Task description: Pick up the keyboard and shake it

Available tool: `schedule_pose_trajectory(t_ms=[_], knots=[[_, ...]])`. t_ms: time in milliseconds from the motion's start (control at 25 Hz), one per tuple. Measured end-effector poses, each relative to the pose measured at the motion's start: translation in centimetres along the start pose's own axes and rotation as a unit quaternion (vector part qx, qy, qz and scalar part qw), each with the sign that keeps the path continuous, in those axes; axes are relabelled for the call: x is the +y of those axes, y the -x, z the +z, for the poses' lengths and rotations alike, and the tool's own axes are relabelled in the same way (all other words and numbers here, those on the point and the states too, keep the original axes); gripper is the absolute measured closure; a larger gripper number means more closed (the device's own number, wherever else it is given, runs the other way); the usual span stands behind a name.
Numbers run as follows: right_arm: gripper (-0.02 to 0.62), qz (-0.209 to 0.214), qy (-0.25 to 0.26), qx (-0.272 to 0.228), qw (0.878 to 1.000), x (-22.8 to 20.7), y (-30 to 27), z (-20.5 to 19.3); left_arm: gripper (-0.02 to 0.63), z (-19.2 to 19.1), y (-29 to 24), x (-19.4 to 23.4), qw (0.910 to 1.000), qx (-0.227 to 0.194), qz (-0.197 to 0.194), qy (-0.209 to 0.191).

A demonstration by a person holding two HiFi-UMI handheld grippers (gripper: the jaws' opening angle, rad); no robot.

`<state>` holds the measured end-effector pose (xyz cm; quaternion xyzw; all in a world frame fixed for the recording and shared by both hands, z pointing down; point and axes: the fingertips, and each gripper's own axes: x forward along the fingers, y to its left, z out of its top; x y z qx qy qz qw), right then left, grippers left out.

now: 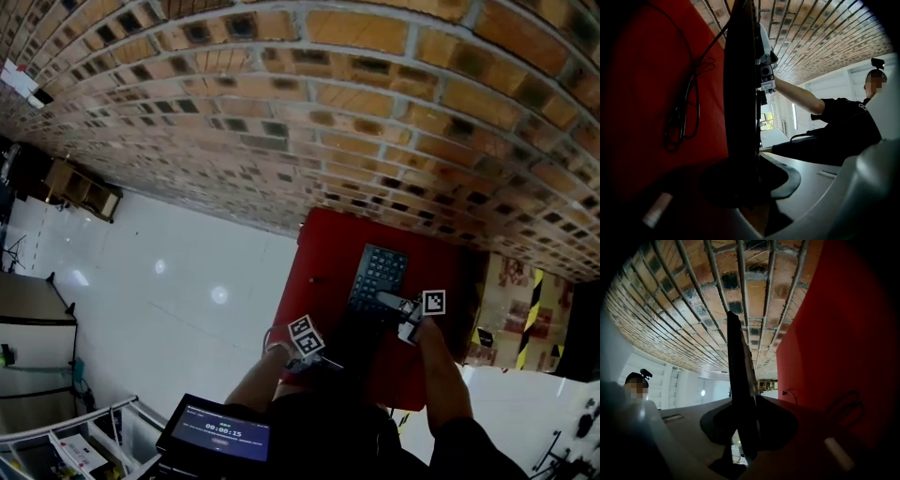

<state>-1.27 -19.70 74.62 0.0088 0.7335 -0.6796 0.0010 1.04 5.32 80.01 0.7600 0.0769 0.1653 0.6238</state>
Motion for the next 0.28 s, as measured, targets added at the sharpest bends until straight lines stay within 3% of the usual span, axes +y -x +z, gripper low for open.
schedule_pose_trajectory(t_ms=[280], knots=[[0.523,0.014,-0.006,0.003,1.000,0.1,-1.2,1.2,0.463,1.0,1.4,1.8,0.9985,-0.045,0.030,0.006]])
